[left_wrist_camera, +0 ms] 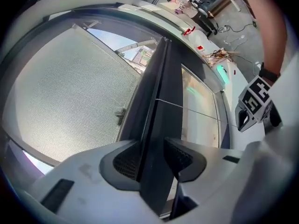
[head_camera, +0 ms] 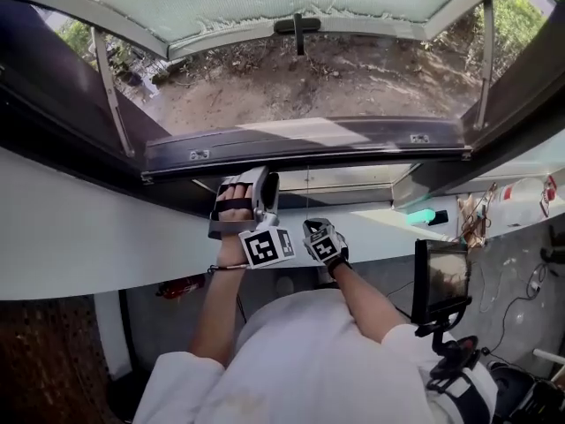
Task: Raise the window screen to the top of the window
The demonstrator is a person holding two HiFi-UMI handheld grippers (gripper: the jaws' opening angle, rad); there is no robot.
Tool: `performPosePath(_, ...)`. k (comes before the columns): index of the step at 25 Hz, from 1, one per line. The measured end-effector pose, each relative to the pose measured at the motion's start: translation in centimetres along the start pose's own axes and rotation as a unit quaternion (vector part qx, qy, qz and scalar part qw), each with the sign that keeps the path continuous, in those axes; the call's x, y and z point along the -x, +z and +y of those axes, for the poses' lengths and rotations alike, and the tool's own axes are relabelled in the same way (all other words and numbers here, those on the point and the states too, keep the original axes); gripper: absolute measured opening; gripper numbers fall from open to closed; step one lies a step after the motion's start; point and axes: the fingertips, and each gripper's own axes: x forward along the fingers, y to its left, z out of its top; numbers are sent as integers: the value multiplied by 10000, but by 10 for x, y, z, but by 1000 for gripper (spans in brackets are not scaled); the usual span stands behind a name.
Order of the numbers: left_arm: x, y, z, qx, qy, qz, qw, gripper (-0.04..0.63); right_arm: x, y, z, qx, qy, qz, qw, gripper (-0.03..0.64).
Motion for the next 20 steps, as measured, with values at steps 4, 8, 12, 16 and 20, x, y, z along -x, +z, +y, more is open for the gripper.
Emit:
performPosePath(4,4,1,0,-20,40,-161,9999,153,19,-17,-5,-255,-114,-15,9996,3)
performPosePath(8,3,-1,-1,-384,-13,-105,9992,141,39,-31,-10,-337,-312,-101,9989,3)
performPosePath(12,4,1,-3,-38,91,-310,9995,130,50,-43,-6,-255,-504,-136,9983,3)
performPosePath(16,7,0,1,-6,158,-270,9995,130,51,-40,10,-77,-557,-188,9982,2)
performPosePath(20,17,0,-3,-109,211,-239,9994,125,54,-46,26,-352,-515,-207,9978,2)
